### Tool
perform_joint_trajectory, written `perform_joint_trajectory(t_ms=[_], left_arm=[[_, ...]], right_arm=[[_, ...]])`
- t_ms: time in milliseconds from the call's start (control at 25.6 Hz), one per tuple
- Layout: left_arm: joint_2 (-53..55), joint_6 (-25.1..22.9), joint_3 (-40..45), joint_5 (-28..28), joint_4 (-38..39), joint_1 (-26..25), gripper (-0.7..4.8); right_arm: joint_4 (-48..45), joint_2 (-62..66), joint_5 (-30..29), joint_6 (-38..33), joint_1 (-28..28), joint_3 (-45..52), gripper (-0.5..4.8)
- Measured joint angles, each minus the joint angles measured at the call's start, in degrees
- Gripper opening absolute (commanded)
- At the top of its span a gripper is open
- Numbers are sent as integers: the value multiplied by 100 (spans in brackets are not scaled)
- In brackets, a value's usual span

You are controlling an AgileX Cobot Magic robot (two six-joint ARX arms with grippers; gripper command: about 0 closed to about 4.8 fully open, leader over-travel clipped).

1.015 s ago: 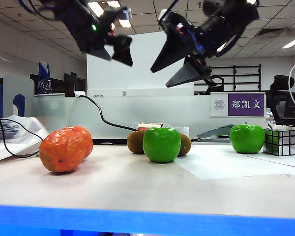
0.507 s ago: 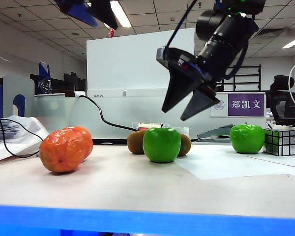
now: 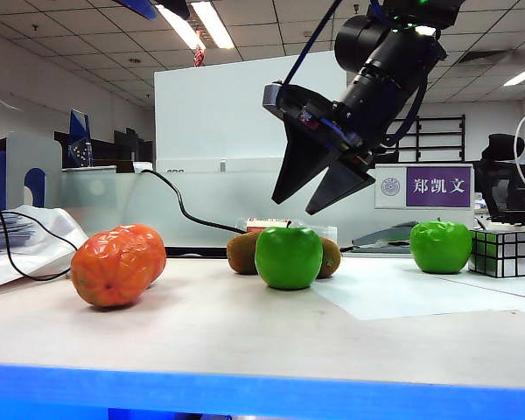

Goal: Put the same fruits together.

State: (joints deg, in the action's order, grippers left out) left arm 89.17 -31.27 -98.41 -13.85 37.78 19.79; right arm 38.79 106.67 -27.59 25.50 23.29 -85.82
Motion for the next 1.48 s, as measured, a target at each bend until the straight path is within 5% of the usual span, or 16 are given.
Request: perform_joint_trajectory(t_ms=[1483], left_arm=[[-1543,-26,9,-249,1010,0,479]], right_arm=[[-979,577,258,7,81,-22,479]])
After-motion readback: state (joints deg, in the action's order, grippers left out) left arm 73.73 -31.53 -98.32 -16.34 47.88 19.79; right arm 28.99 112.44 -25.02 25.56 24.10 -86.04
